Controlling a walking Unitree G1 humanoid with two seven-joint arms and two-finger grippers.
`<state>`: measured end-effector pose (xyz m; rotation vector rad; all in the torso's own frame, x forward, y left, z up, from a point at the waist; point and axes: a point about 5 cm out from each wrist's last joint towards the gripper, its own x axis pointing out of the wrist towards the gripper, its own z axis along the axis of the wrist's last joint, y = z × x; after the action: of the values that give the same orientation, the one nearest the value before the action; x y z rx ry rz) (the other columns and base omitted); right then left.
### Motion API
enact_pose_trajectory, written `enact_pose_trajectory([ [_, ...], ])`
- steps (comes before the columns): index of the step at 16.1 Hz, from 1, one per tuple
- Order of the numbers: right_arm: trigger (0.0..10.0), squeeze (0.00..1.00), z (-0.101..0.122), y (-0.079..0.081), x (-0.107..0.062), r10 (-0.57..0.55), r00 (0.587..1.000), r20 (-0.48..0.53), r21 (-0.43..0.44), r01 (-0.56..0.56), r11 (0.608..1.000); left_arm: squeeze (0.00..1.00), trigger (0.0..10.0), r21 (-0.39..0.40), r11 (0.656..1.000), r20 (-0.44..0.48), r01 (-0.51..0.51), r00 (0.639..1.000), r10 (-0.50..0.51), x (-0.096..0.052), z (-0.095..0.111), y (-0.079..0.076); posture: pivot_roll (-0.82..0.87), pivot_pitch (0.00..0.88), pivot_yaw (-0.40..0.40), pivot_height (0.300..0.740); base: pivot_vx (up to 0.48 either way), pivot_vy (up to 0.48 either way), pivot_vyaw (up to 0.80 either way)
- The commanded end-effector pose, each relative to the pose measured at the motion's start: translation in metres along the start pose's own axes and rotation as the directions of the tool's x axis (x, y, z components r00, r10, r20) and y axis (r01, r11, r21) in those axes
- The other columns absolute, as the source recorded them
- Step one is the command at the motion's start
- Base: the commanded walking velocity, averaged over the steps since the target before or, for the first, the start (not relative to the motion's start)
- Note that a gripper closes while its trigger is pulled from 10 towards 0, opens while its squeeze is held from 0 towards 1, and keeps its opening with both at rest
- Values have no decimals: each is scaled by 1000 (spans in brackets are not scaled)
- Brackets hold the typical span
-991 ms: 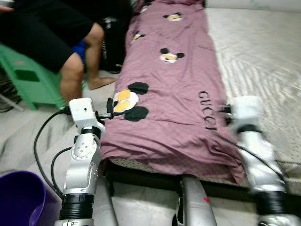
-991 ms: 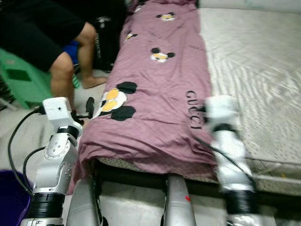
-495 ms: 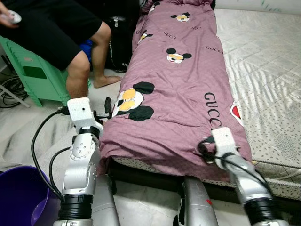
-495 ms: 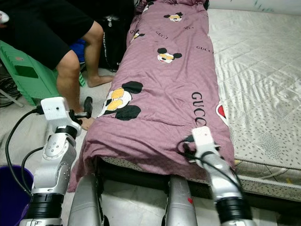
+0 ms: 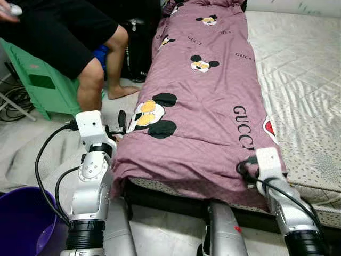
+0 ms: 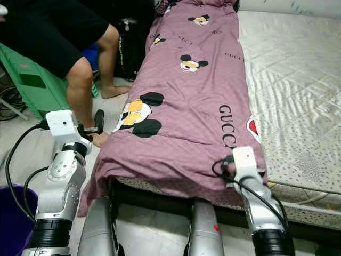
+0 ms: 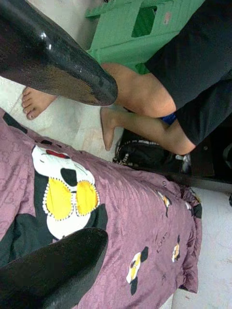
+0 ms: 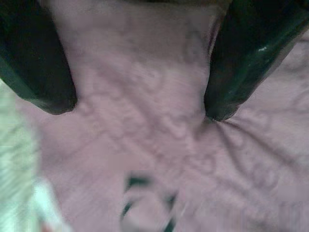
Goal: Clean up the room
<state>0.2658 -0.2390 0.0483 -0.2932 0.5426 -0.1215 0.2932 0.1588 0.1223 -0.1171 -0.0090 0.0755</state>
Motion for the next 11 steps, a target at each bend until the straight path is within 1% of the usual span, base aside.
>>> enact_pose_trajectory([
  [1, 10000, 1000, 22, -9, -1, -62, 993, 97, 7, 61, 998, 0, 10000, 3, 1000, 4, 3, 1000, -3, 1, 2, 1, -90, 0, 21, 543, 0, 0, 0],
  [2, 10000, 1000, 38, -9, -4, -70, 978, 195, 55, 60, 997, 0, 10000, 5, 1000, 9, 0, 1000, 0, 2, 4, 3, -88, 0, 21, 543, 0, 0, 0],
  [3, 10000, 1000, 50, -6, -8, -55, 959, 277, 91, 31, 995, 0, 10000, 7, 1000, 13, -4, 1000, 4, 2, 4, 5, -89, 0, 21, 543, 0, 0, 0],
  [4, 10000, 1000, 57, -2, -12, -37, 942, 333, 116, -3, 993, 0, 10000, 9, 1000, 15, -7, 1000, 7, 1, 4, 6, -90, 0, 21, 543, 0, 0, 0],
  [5, 10000, 1000, 74, 5, -22, -18, 896, 443, 98, -29, 995, 0, 10000, 7, 1000, 21, -9, 1000, 9, 0, 6, 7, -90, 0, 22, 543, 0, 0, 0],
  [6, 10000, 1000, 78, 8, -24, -17, 885, 465, 110, -39, 993, 0, 10000, 8, 1000, 22, -8, 1000, 8, 0, 6, 7, -89, 0, 24, 543, 0, 0, 0],
  [7, 10000, 1000, 86, 18, -28, -11, 869, 495, 134, -64, 989, 0, 10000, 9, 1000, 23, -6, 1000, 6, -1, 6, 7, -87, 0, 26, 543, 0, 0, 0],
  [8, 10000, 753, 90, 25, -29, -2, 859, 511, 133, -77, 988, 0, 10000, 10, 1000, 23, -6, 1000, 5, -2, 5, 7, -87, 0, 28, 543, 0, 0, 0],
  [9, 10000, 0, 93, 32, -30, 17, 852, 523, 143, -108, 984, 0, 10000, 11, 1000, 22, -6, 1000, 6, -2, 5, 8, -87, 0, 30, 543, 0, 0, 0],
  [10, 10000, 0, 94, 37, -31, 29, 847, 530, 153, -130, 980, 0, 10000, 13, 1000, 22, -6, 1000, 6, -3, 4, 8, -86, 0, 33, 543, 0, 0, 0],
  [11, 10000, 0, 95, 40, -31, 25, 850, 526, 192, -148, 970, 0, 10000, 13, 1000, 22, -7, 1000, 7, -2, 4, 8, -86, 0, 38, 543, 0, 0, 0],
])
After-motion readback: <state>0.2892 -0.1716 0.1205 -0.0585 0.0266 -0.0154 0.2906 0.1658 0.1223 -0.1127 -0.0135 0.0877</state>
